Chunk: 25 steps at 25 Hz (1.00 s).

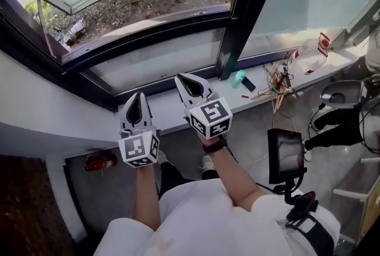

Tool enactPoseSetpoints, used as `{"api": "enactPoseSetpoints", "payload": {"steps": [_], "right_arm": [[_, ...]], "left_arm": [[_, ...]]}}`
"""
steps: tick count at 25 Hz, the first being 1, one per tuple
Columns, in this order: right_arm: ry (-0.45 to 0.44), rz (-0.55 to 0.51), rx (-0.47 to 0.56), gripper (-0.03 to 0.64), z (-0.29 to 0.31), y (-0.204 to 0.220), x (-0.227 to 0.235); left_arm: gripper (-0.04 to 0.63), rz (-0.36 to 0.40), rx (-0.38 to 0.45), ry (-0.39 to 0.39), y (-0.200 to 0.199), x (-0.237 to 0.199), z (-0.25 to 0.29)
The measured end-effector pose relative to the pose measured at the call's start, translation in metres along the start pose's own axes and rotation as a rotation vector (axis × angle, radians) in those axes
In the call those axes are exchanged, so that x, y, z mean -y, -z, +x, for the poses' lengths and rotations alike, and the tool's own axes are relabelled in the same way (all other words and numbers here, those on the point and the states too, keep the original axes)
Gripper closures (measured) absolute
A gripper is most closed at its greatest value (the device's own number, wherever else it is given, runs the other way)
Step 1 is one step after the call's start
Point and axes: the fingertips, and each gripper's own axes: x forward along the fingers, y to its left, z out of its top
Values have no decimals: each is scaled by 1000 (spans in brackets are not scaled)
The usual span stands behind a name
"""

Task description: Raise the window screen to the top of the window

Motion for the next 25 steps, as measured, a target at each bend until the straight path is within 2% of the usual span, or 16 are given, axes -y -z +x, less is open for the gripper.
{"api": "enactPoseSetpoints", "payload": {"steps": [4, 9, 13, 25], "right_arm": [[-9, -1, -45, 611, -25, 17, 3], [10, -55, 2, 611, -25, -12, 2], [-12, -106, 43, 611, -14, -34, -23], [-84, -168, 64, 611, 35, -41, -116]], "left_arm": [[595, 0, -27, 12, 9, 25, -10], [595, 4, 11, 68, -10, 36, -10], [595, 31, 5, 66, -12, 22, -17], [595, 97, 69, 57, -33, -47, -48]]}}
